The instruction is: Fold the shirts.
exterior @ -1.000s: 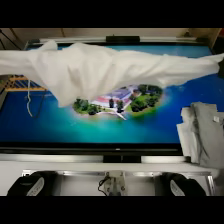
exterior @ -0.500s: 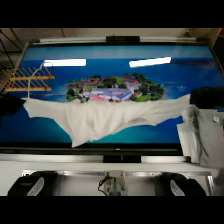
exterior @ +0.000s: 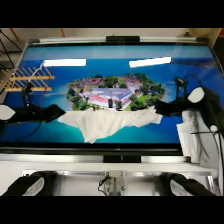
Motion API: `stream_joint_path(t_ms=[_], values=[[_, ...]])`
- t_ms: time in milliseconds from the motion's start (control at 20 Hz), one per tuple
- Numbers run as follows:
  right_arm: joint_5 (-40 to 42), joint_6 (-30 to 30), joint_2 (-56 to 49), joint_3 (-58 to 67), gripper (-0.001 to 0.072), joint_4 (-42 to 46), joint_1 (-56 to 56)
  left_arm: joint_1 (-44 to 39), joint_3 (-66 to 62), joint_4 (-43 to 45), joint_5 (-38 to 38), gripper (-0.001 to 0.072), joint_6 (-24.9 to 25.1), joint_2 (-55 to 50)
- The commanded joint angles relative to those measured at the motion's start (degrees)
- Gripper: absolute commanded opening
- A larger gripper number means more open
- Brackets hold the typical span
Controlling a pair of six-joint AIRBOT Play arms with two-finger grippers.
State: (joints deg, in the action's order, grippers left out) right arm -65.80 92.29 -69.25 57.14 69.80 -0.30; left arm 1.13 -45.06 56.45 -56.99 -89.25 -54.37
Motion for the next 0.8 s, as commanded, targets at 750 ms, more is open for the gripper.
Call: stream_joint_path(t_ms=[750], values=[[-1.31, -1.77, -3.98, -1.20, 0.0062, -0.28, 0.04, -27.41, 11.10, 4.42, 6.73, 0.0476, -7.74, -7.52]])
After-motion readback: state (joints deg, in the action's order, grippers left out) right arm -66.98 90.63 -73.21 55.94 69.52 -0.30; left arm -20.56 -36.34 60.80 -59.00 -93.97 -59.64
